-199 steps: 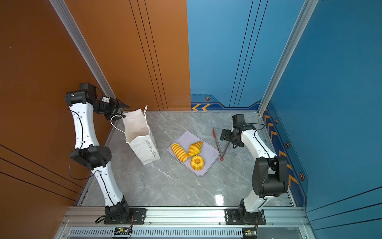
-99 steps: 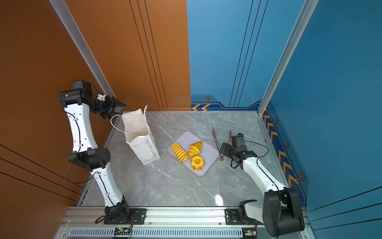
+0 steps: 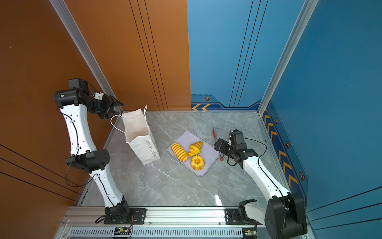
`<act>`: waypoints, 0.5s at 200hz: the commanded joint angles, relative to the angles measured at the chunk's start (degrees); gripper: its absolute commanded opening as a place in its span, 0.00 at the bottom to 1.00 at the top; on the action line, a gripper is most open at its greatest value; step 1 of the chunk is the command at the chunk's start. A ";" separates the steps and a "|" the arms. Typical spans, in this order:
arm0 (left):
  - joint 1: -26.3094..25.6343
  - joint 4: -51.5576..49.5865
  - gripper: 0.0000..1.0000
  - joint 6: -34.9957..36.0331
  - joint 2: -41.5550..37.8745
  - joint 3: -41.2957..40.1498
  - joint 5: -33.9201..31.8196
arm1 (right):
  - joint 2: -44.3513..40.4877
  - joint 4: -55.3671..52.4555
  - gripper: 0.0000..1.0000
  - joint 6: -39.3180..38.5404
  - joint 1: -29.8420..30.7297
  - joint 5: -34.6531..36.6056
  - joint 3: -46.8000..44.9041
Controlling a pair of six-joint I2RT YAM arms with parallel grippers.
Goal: Pack bread into a paper bag
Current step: Pick up the clamp from the center of the board.
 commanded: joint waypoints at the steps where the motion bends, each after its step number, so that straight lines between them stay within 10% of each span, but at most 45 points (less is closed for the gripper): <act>1: -0.35 -9.37 0.64 1.22 -0.93 0.88 -0.89 | -7.05 7.57 1.00 5.29 0.49 4.33 -4.88; 16: -0.35 -9.40 0.69 1.07 -1.14 0.94 -1.76 | -12.13 7.07 1.00 10.80 0.15 11.31 -8.46; 44: -0.43 -9.66 0.90 0.78 -1.48 0.32 -4.42 | -1.62 -2.48 1.00 -2.63 -0.66 9.09 1.06; 100: -0.05 -10.27 0.92 0.54 -2.48 -1.29 -7.91 | 18.93 1.84 1.00 -1.32 0.59 14.60 5.97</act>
